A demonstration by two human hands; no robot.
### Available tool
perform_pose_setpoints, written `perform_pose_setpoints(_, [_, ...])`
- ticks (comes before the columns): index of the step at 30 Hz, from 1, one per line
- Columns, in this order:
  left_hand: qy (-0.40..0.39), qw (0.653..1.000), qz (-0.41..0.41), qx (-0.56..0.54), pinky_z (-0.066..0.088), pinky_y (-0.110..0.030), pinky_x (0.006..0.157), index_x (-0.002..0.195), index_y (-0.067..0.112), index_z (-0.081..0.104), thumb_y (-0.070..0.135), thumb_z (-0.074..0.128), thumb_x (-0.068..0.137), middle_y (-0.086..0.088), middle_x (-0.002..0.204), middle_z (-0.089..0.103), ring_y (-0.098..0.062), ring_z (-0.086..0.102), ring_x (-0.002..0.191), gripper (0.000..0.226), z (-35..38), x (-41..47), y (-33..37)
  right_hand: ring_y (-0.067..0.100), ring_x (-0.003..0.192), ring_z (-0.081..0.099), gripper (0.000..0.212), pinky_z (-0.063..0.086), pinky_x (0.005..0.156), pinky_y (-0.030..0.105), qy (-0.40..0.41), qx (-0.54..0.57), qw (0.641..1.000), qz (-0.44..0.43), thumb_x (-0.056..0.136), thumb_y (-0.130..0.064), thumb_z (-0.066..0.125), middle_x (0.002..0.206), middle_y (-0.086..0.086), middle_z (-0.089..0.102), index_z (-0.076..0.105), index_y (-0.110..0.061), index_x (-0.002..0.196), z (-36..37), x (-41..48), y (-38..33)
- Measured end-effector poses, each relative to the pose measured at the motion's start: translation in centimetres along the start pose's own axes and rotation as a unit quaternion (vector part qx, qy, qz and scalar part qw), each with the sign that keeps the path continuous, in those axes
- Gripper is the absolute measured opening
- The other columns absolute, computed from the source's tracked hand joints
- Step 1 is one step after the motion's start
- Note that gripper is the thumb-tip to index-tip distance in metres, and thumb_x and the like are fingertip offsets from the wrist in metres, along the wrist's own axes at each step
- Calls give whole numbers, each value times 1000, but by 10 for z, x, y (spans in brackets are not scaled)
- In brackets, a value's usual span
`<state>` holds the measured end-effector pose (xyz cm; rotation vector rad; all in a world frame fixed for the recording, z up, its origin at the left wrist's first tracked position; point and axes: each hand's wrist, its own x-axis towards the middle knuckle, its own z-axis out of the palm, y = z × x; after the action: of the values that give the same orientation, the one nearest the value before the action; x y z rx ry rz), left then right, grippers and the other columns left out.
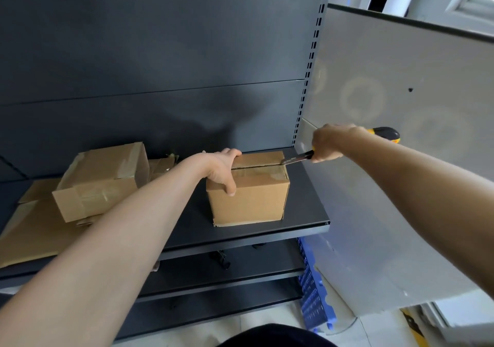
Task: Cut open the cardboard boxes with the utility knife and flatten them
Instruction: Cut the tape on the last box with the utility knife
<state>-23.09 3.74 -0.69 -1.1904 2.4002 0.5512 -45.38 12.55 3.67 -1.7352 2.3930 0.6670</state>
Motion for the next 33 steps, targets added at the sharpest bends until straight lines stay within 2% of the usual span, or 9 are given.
perform_pose_setpoints(3, [-8,1000,-13,22,23,-46,114,151,26,3,32,78,70,-1,155,16,-30,27,138,110,-2,3,6,21,62,55,32,43,67,27,-9,66,997,46,89,-44,53,71,0,53,58,-13,90,14,1,23])
perform_pose_setpoints(7, [19,1000,12,-4,-5,-51,115,153,21,-3,50,75,72,-2,161,-4,-25,-3,148,116,3,12,19,23,50,54,55,44,63,30,-39,256,963,74,93,-58,36,57,9,60,55,-8,82,43,12,30])
perform_pose_setpoints(9, [36,998,33,-42,-11,-52,114,153,23,-3,52,74,73,-1,161,-6,-24,-9,147,115,8,15,25,23,48,53,57,43,63,30,-52,309,946,84,95,-59,31,56,10,59,54,-8,83,57,14,29])
perform_pose_setpoints(13, [39,994,17,-100,2,-57,114,153,29,5,52,77,70,7,160,1,-39,-8,145,113,13,19,27,22,46,48,56,42,58,29,-82,417,903,67,94,-60,37,56,11,56,53,-9,79,74,14,22])
perform_pose_setpoints(15, [51,994,16,-99,11,-57,116,152,29,10,53,79,65,8,159,8,-39,1,145,114,14,22,24,21,45,46,53,41,55,28,-92,461,881,57,94,-59,40,58,11,54,53,-9,79,79,14,18])
perform_pose_setpoints(18, [70,994,32,-76,24,-50,115,152,24,16,56,80,61,6,157,18,-30,20,143,116,14,25,22,21,45,46,52,41,54,28,-100,485,867,45,93,-58,42,60,12,54,55,-9,83,86,17,18])
perform_pose_setpoints(21, [82,994,42,-65,29,-41,114,152,19,19,53,81,62,2,156,23,-23,28,140,114,10,24,24,21,45,45,52,40,52,28,-112,497,860,32,93,-58,43,60,11,53,55,-9,79,87,17,22])
perform_pose_setpoints(27, [77,993,51,-68,28,-35,113,152,18,20,47,83,64,2,157,22,-21,27,141,112,7,22,24,20,44,46,55,41,51,26,-151,496,855,11,93,-59,43,57,9,53,54,-8,74,89,17,22])
perform_pose_setpoints(33, [72,993,53,-82,25,-37,116,152,21,21,46,84,63,4,158,20,-20,23,143,112,7,23,20,20,42,44,55,41,53,26,-140,465,874,-5,91,-61,43,55,9,52,53,-9,74,89,20,25])
